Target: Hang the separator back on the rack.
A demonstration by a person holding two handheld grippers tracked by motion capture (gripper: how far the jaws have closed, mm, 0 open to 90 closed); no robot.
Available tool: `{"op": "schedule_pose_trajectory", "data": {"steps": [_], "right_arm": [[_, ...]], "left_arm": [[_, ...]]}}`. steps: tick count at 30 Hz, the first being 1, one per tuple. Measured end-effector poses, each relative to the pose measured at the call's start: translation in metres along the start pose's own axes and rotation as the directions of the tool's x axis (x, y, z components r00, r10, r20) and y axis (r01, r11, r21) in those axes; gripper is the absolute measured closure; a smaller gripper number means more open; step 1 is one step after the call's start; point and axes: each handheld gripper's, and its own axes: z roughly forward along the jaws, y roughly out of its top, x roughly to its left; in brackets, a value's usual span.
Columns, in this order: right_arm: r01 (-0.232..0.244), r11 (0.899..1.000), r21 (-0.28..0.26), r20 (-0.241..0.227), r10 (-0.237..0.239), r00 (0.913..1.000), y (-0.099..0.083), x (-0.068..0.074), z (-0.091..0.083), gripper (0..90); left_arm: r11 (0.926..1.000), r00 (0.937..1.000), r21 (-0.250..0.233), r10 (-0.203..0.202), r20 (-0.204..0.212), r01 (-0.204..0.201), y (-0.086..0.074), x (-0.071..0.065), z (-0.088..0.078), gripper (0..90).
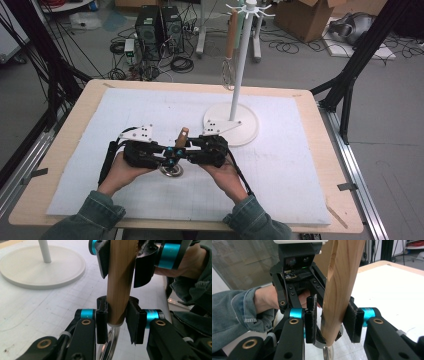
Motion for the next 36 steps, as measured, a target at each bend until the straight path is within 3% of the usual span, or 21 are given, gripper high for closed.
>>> {"op": "schedule_pose_trajectory", "data": {"steps": [9,21,27,34,36], "right_arm": [[-0.007,1.0,-0.024,0.008,0.007,0.9999,-0.001,0.002,-0.008,67.7],[-0.013,1.0,-0.02,-0.004,0.013,0.9999,-0.002,0.0,-0.013,72.3],[-0.012,1.0,0.002,-0.015,0.012,0.9998,-0.002,-0.002,-0.015,72.3],[-0.013,1.0,0.01,-0.001,0.013,0.9999,-0.001,-0.008,-0.029,72.3],[-0.013,1.0,0.017,-0.001,0.013,0.9999,0.0,-0.01,-0.034,72.3]], "left_arm": [[0.9989,1.0,-0.047,-0.006,0.007,0.007,0.005,-0.004,0.005,71.7],[0.999,0.9999,-0.044,0.013,0.0,-0.013,0.006,-0.009,0.009,70.4],[0.9991,0.9994,-0.031,0.027,-0.022,-0.028,0.006,-0.011,0.003,61.7],[0.9994,0.9992,-0.027,0.019,-0.035,-0.02,0.001,-0.012,-0.006,50.6],[0.9994,0.9983,-0.027,0.021,-0.055,-0.023,-0.001,-0.012,-0.009,47.9]]}}
